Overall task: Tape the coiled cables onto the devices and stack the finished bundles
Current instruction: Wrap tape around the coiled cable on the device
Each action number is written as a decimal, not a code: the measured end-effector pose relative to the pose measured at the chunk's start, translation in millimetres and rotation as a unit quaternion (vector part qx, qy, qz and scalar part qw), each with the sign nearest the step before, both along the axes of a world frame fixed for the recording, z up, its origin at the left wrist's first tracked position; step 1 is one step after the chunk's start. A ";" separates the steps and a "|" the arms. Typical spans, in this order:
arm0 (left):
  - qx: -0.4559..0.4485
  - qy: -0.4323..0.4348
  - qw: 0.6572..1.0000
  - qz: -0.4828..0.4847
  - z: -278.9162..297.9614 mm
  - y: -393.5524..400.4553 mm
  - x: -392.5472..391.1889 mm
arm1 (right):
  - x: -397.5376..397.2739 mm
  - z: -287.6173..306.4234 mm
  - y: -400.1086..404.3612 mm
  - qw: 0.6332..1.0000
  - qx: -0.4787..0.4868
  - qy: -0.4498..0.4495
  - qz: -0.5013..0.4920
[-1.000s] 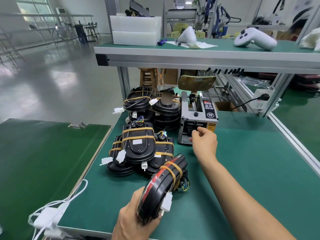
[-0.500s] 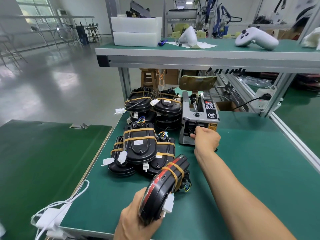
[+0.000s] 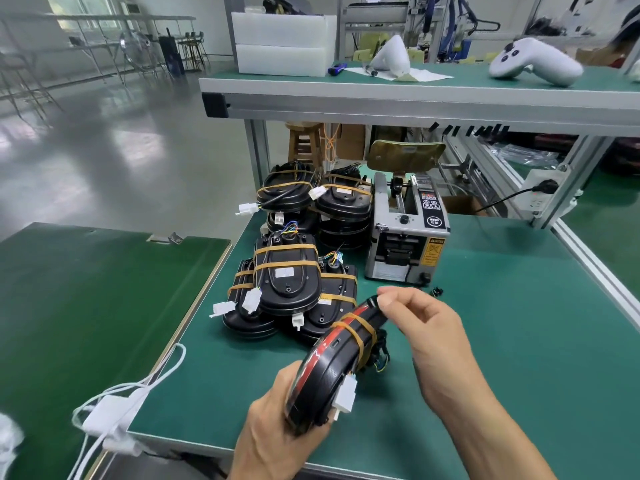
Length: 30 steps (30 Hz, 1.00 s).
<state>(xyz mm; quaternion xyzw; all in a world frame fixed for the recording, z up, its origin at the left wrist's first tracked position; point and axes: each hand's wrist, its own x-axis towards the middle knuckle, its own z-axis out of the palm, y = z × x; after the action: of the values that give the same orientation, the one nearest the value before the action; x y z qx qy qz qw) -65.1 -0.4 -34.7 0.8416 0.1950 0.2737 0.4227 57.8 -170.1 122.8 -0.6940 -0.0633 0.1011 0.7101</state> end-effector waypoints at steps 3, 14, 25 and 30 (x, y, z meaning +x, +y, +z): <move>-0.015 0.011 0.999 -0.033 -12.1 6.5 0.2 | -28.5 6.9 1.7 0.997 -0.023 -0.029 0.062; 0.042 -0.027 0.997 -0.060 20.2 0.8 -5.2 | -36.0 2.1 8.4 0.990 -0.084 -0.051 0.103; 0.043 -0.057 0.995 -0.069 22.9 -2.4 -5.8 | -33.5 -1.7 8.5 0.990 -0.092 -0.040 0.098; 0.029 -0.057 0.995 -0.076 22.8 -0.9 -8.4 | -32.6 -2.4 9.4 0.993 -0.068 -0.026 0.088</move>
<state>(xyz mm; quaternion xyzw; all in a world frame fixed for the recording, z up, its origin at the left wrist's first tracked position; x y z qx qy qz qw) -73.4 -1.3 -11.9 0.8490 0.0980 0.2941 0.4279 25.2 -160.8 120.4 -0.7344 -0.1359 0.1494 0.6479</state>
